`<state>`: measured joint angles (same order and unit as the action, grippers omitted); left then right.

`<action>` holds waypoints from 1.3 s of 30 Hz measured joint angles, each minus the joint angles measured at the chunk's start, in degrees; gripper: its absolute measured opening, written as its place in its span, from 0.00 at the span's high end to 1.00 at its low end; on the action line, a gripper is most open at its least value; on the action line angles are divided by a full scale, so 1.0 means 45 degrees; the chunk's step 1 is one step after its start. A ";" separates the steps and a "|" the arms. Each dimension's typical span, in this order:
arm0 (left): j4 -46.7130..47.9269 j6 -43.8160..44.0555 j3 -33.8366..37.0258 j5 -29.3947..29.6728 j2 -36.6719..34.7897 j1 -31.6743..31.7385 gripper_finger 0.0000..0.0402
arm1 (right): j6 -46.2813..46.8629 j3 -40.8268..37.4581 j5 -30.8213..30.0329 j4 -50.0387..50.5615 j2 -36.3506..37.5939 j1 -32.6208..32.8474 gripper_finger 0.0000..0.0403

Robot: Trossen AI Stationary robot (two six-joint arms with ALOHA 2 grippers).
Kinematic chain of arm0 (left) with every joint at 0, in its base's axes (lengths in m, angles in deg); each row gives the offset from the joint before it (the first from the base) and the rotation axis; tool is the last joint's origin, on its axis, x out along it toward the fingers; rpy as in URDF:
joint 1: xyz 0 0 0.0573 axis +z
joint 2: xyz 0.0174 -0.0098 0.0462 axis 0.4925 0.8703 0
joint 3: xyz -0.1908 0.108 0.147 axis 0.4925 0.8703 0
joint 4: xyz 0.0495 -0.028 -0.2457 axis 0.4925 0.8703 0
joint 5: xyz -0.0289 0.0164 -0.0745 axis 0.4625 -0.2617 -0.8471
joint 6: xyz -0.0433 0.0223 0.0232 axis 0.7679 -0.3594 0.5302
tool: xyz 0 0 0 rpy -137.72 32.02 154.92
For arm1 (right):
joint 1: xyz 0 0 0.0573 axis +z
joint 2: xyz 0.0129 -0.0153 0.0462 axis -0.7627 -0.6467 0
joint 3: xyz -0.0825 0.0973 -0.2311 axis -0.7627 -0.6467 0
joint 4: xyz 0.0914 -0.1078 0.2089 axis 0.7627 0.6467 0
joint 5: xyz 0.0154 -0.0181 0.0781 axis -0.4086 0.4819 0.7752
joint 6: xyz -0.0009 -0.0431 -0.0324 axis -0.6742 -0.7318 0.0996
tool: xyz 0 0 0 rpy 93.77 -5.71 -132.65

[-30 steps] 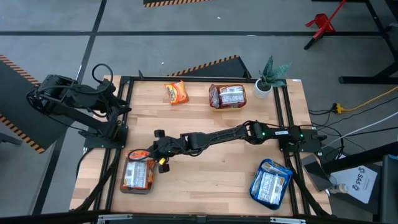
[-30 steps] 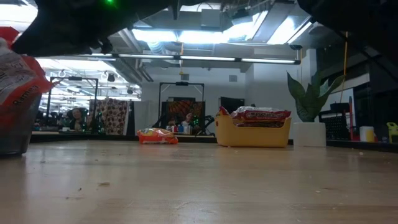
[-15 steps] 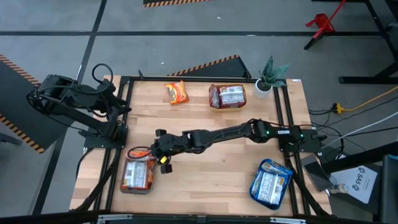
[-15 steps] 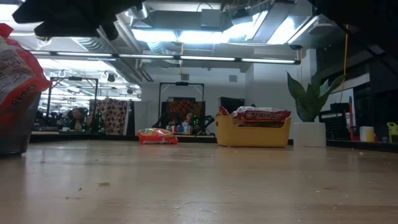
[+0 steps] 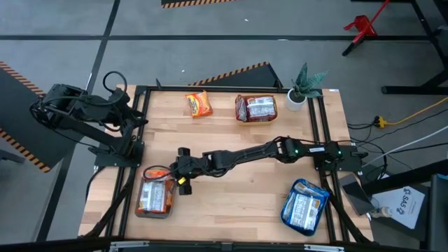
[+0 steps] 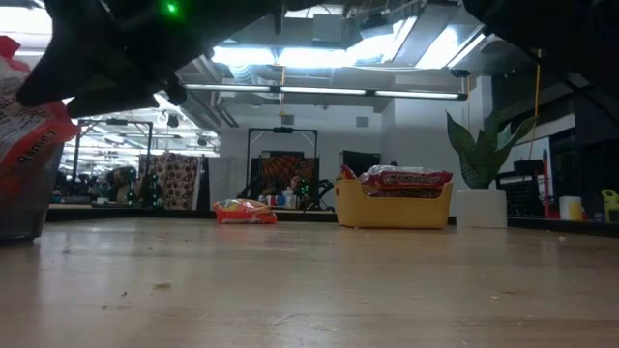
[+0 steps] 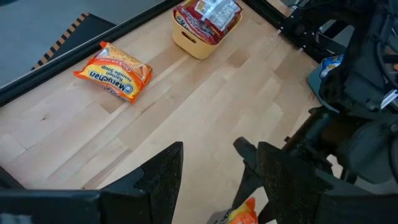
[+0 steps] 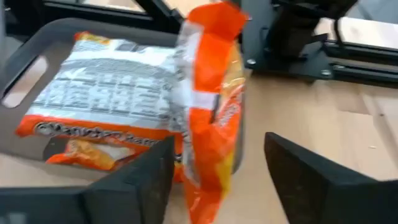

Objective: Sort Maruchan noodles
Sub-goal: Put the orange noodle pack into the black bin

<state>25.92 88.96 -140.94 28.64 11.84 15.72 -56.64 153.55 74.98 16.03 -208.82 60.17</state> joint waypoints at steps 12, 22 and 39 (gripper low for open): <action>0.0000 -0.0073 0.0000 0.0153 0.0002 0.0000 0.50 | 0.0336 0.0066 0.1162 0.0566 0.0031 -0.0092 0.98; 0.0000 -0.0265 0.0000 0.0227 -0.0003 0.0000 0.50 | 0.1297 0.0081 0.1059 0.2031 0.0908 -0.0092 0.99; 0.0007 -0.0366 0.0000 0.0341 -0.0002 -0.0001 0.50 | 0.0965 0.0090 0.1168 0.0922 0.1384 -0.0071 0.86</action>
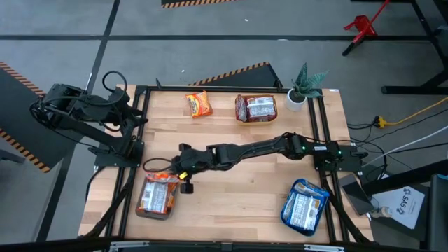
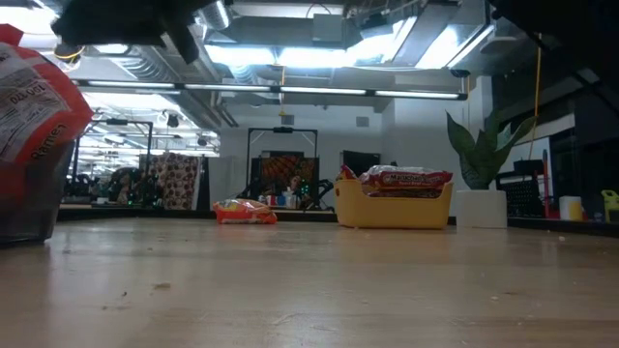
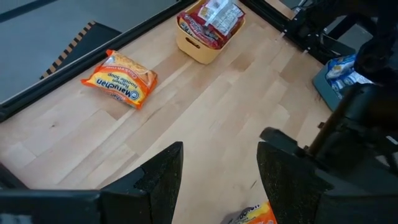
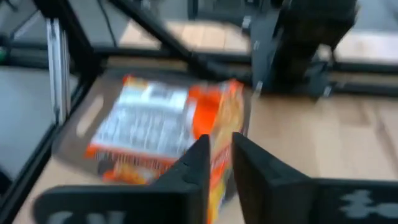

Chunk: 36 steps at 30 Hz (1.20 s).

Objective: Sort Maruchan noodles
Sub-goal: Put the orange noodle pack into the black bin

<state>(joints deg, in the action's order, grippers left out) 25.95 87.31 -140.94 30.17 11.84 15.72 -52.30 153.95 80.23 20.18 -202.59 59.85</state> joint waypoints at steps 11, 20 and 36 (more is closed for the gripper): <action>0.0022 0.0103 0.1266 -0.0065 0.0000 0.0002 0.50 | 0.0011 -0.0231 0.0940 -0.0146 -0.0092 0.0004 0.43; -0.0123 0.0121 0.1297 -0.0203 -0.0032 0.0002 0.50 | 0.0325 -0.0559 0.0125 -0.1010 -0.0912 0.0189 0.33; -0.0492 0.0113 0.1015 -0.0012 -0.0439 0.0002 0.50 | 0.0948 -0.0005 -0.0599 0.0124 -0.0892 0.0010 0.96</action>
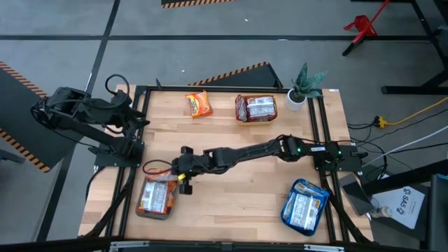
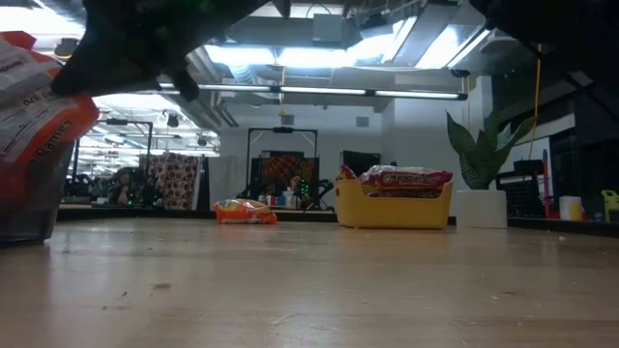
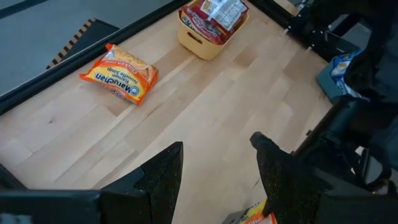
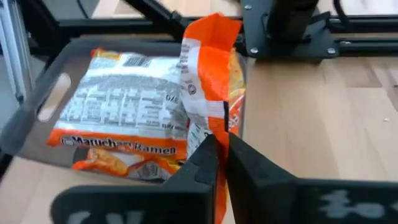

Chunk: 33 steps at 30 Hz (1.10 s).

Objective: Sort Maruchan noodles
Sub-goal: Put the orange noodle pack into the black bin

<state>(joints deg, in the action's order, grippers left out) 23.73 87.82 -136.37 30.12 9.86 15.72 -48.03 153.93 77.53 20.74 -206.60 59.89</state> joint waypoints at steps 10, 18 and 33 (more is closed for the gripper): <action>0.0010 -0.0103 0.0000 -0.0005 0.0005 0.0000 0.50 | -0.0272 -0.0005 0.1081 0.0979 0.0868 -0.0197 0.99; 0.0006 -0.0104 0.0000 0.0000 0.0010 0.0000 0.50 | 0.0195 -0.0024 0.1675 0.0675 0.0827 -0.0156 0.75; 0.0010 -0.0098 0.0000 0.0024 0.0010 0.0000 0.50 | 0.0394 -0.0037 0.0798 -0.0952 -0.0561 0.0075 0.36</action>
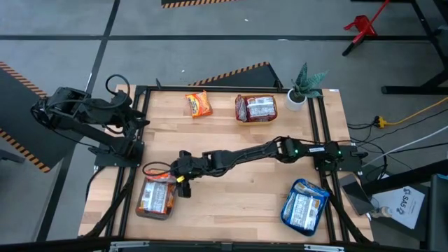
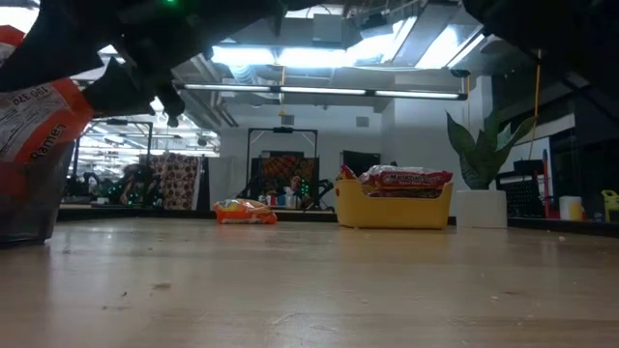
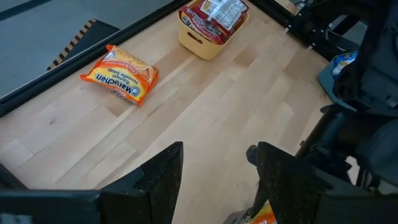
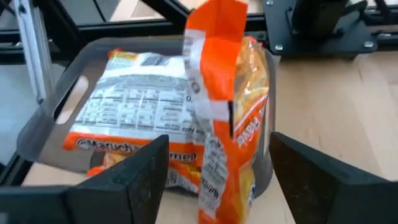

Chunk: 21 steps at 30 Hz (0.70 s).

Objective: Sort Maruchan noodles
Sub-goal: Put the orange noodle pack into the black bin

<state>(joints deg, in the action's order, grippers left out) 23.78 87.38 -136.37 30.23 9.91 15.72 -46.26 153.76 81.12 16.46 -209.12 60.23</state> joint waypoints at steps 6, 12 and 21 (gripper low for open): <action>0.0000 0.0009 0.0000 0.0000 0.0000 0.0000 0.50 | -0.0018 -0.0007 -0.1031 0.0587 -0.0073 -0.0010 0.57; 0.0000 0.0044 0.0000 0.0005 -0.0004 0.0000 0.50 | 0.0058 0.0003 -0.0341 0.0709 -0.0068 -0.0019 0.94; 0.0000 0.0026 0.0000 0.0005 0.0000 0.0000 0.50 | 0.0448 0.0020 -0.0366 0.1667 0.0274 -0.0024 0.98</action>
<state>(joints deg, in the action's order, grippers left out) 23.78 87.49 -136.37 30.25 9.91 15.72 -44.24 153.85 79.48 23.96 -207.89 60.12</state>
